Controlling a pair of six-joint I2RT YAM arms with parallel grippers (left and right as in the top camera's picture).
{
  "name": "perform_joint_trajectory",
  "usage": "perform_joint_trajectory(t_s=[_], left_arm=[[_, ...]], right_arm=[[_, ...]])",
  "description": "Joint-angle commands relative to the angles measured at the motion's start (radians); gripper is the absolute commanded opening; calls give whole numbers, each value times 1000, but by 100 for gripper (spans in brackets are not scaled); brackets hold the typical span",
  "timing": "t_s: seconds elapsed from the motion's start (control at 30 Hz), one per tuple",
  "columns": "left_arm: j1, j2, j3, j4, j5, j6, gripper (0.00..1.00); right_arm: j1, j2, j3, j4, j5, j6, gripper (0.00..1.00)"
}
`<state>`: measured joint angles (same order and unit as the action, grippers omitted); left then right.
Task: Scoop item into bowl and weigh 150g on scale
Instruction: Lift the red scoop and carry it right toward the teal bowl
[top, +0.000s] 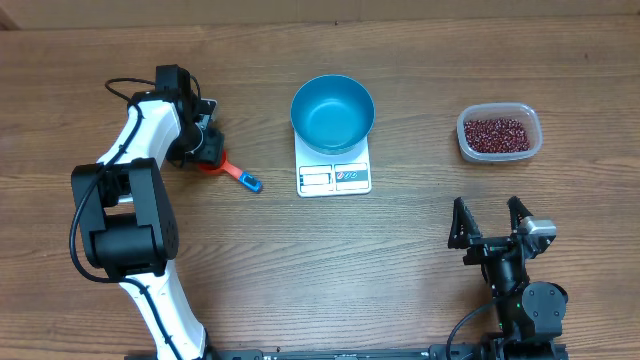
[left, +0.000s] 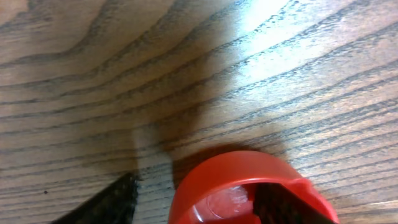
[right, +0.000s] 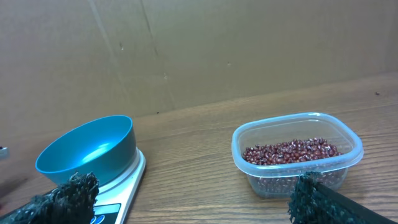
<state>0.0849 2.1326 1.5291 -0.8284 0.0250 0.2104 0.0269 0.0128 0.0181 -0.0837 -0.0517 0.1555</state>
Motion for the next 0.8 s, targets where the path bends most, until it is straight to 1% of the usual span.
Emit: perform_joint_trajectory(t_s=[0.0, 0.13, 0.2, 0.6, 0.77], left_arm=[[-1, 4, -8, 3, -6, -8, 52], [-1, 4, -8, 3, -6, -8, 39], [-1, 4, -8, 2, -6, -8, 36], [-2, 4, -7, 3, -6, -8, 9], [-2, 4, -7, 3, -6, -8, 6]], right_arm=[[6, -11, -10, 2, 6, -7, 100], [6, -11, -10, 2, 6, -7, 100], [6, -11, -10, 2, 6, -7, 100], [6, -11, -10, 2, 6, -7, 100], [6, -11, -10, 2, 6, -7, 100]])
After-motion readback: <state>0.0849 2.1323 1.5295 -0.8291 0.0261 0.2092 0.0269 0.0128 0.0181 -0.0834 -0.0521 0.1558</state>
